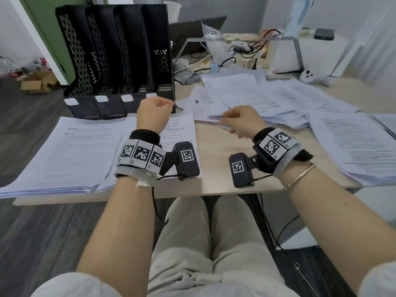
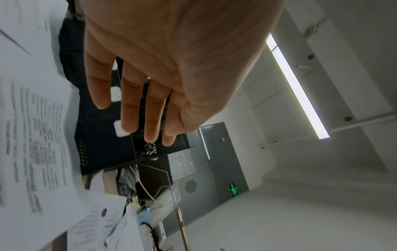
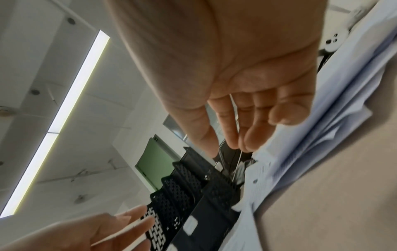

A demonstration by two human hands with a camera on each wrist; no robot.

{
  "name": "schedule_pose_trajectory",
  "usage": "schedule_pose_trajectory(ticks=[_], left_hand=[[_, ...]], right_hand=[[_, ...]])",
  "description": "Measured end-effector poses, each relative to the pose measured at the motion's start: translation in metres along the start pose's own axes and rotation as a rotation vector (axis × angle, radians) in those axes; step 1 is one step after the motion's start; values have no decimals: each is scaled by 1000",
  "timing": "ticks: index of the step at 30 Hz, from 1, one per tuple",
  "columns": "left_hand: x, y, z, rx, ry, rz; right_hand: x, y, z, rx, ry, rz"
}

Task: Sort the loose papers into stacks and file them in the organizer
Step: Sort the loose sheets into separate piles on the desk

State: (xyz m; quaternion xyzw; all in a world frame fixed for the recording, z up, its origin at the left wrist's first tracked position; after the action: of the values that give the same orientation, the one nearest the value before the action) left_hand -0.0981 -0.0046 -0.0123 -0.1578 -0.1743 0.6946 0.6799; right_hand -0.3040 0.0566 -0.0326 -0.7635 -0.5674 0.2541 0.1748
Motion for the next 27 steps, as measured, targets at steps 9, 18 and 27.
schedule_pose_trajectory(ticks=[9,18,27], left_hand=[[-14,71,39,-3,21,-208],[-36,137,44,-304,28,-260],[-32,153,17,-746,21,-580]], right_hand=[[-17,-67,49,129,19,226],[-49,-54,62,256,-4,-85],[-55,-33,68,460,42,-286]])
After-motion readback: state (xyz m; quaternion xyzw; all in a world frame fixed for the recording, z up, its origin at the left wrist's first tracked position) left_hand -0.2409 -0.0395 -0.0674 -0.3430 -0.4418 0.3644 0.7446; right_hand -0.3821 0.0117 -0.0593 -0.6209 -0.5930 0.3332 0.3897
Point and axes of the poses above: each hand's wrist, its own x-axis away from the middle knuckle, its own y-axis out of the palm, z = x × y, the point moved 1 cm from there along -x, towards the middle knuckle, and after that the axes turned 14 degrees about -y, right-handed, at the moved point
